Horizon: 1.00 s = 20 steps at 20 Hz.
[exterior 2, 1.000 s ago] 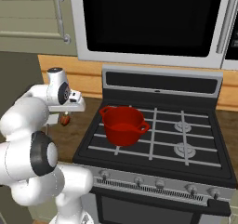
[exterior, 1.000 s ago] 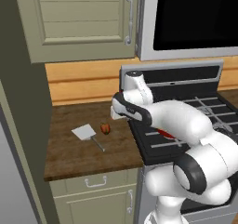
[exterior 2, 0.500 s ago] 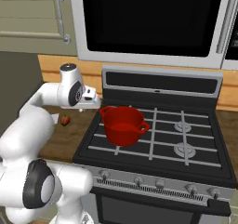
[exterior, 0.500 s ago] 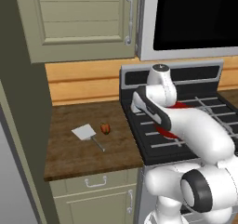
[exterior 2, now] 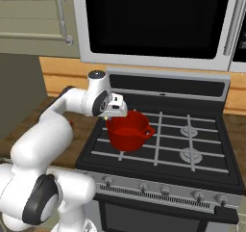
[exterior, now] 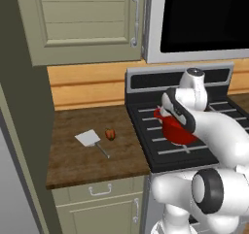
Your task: Put the mushroom and bell pepper in the pot. Retrieve the spatula and lightly stir the vegetables in the pot.
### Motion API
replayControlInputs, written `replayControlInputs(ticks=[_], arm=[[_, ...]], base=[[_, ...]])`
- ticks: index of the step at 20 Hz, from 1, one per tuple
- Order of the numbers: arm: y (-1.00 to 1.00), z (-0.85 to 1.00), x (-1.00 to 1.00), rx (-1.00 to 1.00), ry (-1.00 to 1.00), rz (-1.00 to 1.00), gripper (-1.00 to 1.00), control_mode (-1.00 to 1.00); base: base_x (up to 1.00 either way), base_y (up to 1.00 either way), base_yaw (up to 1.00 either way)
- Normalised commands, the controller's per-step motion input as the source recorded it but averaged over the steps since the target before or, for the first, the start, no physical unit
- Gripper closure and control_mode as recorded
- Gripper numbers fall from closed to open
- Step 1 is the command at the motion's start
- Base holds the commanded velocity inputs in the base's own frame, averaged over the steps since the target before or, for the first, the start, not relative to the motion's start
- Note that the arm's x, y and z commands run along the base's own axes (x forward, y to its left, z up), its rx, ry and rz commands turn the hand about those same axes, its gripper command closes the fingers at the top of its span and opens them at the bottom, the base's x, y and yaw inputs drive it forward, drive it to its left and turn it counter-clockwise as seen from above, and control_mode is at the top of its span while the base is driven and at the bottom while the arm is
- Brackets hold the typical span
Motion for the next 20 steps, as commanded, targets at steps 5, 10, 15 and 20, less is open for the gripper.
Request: replayControlInputs(ticks=[5,10,15,20], arm=[[-0.54,-0.30,0.40,0.00,0.00,0.00,1.00,-1.00],[-0.44,-0.37,0.21,0.00,0.00,0.00,1.00,-1.00],[-0.31,-0.42,0.16,0.00,0.00,0.00,1.00,-1.00],[-0.03,-0.28,0.07,0.00,0.00,0.00,1.00,-1.00]], base=[[0.00,0.00,0.00],[0.00,0.00,0.00],[0.00,0.00,0.00],[0.00,0.00,0.00]])
